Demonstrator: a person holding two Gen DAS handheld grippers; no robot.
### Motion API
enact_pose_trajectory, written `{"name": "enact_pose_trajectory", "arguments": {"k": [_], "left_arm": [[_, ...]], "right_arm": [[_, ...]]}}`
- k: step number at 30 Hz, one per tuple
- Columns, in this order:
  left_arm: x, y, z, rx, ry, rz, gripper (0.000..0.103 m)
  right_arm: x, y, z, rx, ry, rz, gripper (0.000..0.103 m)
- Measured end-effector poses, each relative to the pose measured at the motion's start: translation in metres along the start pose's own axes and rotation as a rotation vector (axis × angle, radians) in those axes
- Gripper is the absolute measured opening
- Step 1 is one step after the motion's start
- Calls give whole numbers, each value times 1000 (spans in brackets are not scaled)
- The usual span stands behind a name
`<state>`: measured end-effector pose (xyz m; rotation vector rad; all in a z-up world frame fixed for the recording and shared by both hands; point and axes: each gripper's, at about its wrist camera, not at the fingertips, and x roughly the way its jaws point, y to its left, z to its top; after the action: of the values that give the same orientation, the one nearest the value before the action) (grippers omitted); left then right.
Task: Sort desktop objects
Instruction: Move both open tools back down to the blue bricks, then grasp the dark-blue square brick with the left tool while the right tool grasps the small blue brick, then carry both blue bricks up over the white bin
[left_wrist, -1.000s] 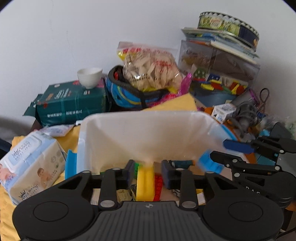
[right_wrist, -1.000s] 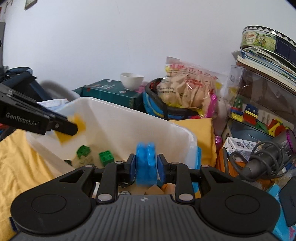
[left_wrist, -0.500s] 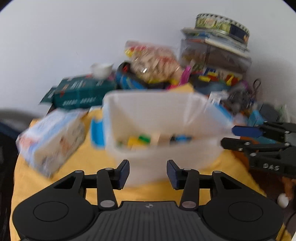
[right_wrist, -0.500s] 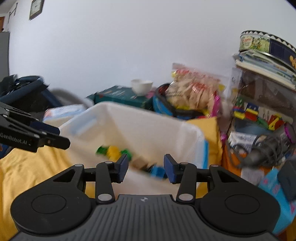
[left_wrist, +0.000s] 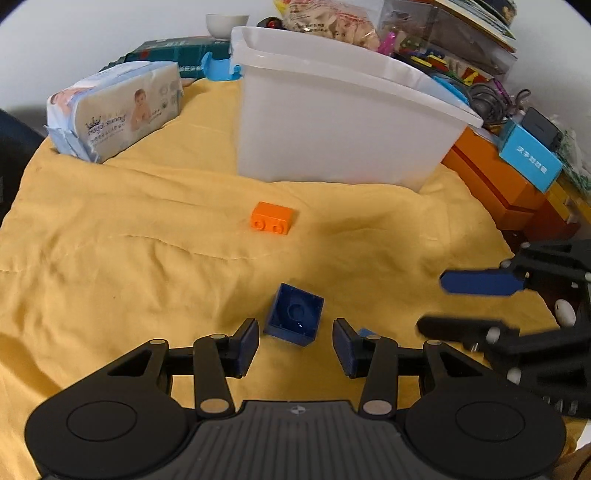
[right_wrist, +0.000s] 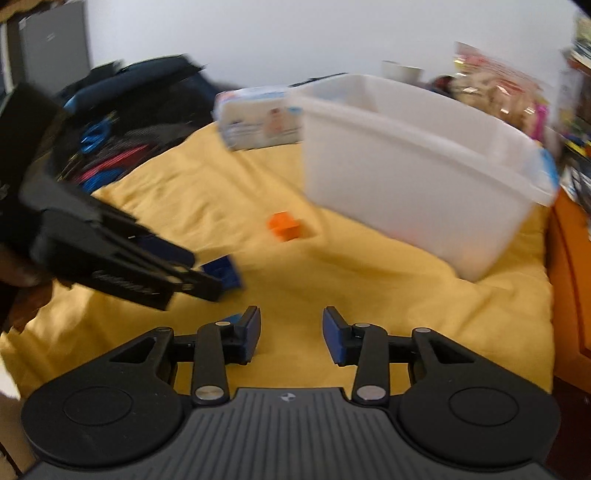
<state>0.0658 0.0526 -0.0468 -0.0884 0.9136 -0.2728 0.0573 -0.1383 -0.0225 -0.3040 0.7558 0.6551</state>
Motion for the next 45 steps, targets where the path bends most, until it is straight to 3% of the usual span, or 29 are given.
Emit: {"name": "enact_pose_trajectory", "arguments": {"k": [5, 6, 16, 18, 27, 32, 37, 45], "left_arm": [[18, -1, -3, 57, 7, 15, 45], [19, -1, -2, 54, 3, 11, 38], [-15, 7, -12, 38, 18, 9, 38], [-23, 9, -14, 10, 12, -9, 38], [-25, 2, -14, 20, 9, -13, 38], [-25, -6, -9, 28, -4, -13, 38], [-34, -20, 4, 47, -42, -21, 38], [-47, -38, 59, 34, -160, -58, 38]], "right_arm": [[3, 18, -5, 23, 32, 14, 41], [3, 21, -7, 26, 39, 12, 41], [19, 44, -16, -9, 58, -26, 39], [26, 48, -16, -35, 61, -27, 23], [38, 58, -17, -151, 38, -77, 25], [40, 49, -15, -131, 33, -45, 23], [15, 22, -15, -30, 20, -59, 22], [-22, -18, -2, 11, -57, -142, 22]]}}
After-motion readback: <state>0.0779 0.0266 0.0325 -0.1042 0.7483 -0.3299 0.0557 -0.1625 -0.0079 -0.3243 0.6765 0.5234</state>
